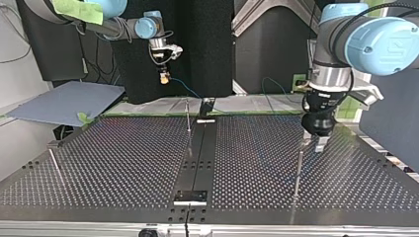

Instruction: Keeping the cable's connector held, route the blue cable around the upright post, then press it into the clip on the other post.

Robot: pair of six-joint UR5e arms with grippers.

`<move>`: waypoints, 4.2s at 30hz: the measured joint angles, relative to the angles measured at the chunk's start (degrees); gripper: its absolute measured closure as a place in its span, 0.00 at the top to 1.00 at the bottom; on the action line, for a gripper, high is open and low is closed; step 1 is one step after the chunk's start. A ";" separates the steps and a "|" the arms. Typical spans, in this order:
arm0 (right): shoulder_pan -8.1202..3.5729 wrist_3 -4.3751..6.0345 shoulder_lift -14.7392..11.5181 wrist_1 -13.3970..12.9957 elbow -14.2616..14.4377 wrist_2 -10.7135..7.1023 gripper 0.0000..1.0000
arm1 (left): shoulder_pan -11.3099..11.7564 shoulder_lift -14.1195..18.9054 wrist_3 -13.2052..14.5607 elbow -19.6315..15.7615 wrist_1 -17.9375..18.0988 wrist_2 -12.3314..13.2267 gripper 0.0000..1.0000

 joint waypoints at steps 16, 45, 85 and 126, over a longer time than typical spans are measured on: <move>-0.09 0.03 0.01 0.03 0.00 -0.29 0.00 | -0.23 -0.18 0.42 0.00 -0.13 -0.03 1.00; -0.09 0.00 0.00 0.12 0.02 -0.36 0.00 | -1.02 -0.27 -0.49 0.00 -2.17 -4.97 1.00; -0.09 0.07 0.00 0.20 0.00 -0.41 0.00 | -3.37 -0.27 5.40 0.00 -0.45 -2.49 1.00; 0.17 0.14 0.02 -0.44 0.00 -1.94 0.00 | -15.08 -17.31 14.36 0.00 19.82 -7.93 1.00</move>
